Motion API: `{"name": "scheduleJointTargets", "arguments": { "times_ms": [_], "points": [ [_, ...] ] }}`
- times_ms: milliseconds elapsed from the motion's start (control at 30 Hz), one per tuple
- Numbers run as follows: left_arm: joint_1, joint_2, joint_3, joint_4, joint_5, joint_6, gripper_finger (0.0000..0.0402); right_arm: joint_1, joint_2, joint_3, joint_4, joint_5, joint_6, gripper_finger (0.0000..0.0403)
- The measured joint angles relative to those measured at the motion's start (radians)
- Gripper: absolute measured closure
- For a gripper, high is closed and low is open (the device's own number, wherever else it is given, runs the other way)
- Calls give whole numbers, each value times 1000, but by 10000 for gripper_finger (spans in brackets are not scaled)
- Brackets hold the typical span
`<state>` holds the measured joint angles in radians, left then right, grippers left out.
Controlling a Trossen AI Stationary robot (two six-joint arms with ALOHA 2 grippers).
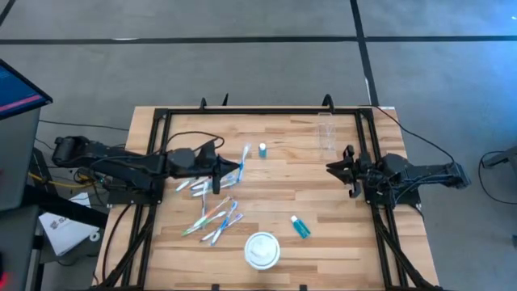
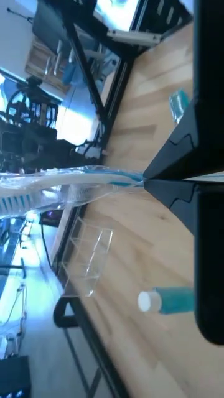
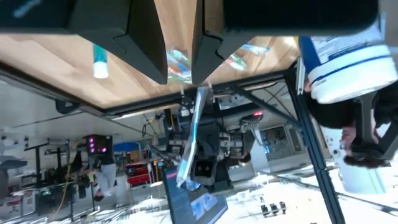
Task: Pick & Place toothbrushing station
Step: Put the blue toothbrush into the transparent organizer
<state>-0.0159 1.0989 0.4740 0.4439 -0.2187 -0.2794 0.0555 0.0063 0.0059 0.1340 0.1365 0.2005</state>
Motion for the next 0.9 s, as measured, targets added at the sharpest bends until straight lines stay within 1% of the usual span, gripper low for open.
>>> {"name": "scheduleJointTargets", "arguments": {
  "times_ms": [100, 200, 400, 533, 800, 900],
  "points": [
    [12, 31, 0, 51, 0, 38, 401, -12, 17, 0, 55, -1, -2, 337],
    [26, 64, 0, 142, 1, 48, 401, -19, 60, 0, 120, -4, -40, 337],
    [31, 129, 0, 278, 29, 47, 401, -19, 191, 1, 272, -4, -78, 337],
    [31, 167, 34, 284, 34, 66, 401, -19, 299, 32, 306, -4, -77, 337],
    [31, 287, 137, 283, 34, 99, 401, -19, 578, 121, 441, -5, -83, 337],
    [31, 329, 169, 281, 34, 117, 401, -19, 663, 152, 476, -7, -111, 337]
  ]
}}
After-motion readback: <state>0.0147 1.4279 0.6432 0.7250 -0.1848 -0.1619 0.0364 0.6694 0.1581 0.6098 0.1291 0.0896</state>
